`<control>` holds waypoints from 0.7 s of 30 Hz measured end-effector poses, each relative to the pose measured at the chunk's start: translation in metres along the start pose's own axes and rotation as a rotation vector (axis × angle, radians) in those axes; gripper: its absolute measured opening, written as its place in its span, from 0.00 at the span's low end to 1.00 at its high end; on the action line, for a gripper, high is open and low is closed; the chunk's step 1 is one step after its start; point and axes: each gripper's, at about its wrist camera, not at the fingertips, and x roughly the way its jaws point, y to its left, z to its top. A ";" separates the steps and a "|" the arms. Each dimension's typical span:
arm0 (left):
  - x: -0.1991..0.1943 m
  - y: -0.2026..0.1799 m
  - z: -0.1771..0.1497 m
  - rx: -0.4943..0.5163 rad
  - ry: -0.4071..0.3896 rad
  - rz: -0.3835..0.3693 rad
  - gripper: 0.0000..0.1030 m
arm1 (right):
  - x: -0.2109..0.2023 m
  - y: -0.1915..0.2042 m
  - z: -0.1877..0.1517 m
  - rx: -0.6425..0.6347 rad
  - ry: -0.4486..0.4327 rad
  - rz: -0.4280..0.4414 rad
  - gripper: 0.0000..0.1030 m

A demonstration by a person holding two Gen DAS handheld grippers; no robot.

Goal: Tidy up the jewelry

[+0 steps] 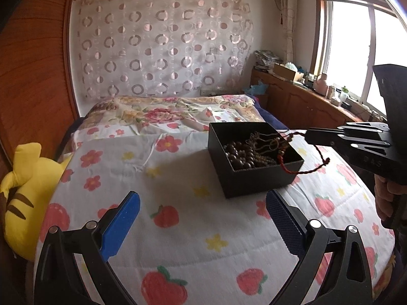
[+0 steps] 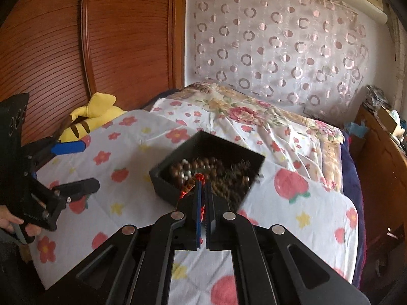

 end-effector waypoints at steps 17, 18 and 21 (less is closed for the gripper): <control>0.014 0.004 0.014 -0.003 0.004 0.030 0.93 | 0.052 -0.014 0.023 0.056 0.002 -0.033 0.48; 0.011 0.004 0.012 -0.002 -0.001 0.034 0.93 | 0.047 -0.014 0.020 0.065 -0.002 -0.036 0.48; -0.002 0.000 0.008 -0.004 -0.020 0.046 0.93 | 0.024 -0.013 0.008 0.113 -0.028 -0.048 0.48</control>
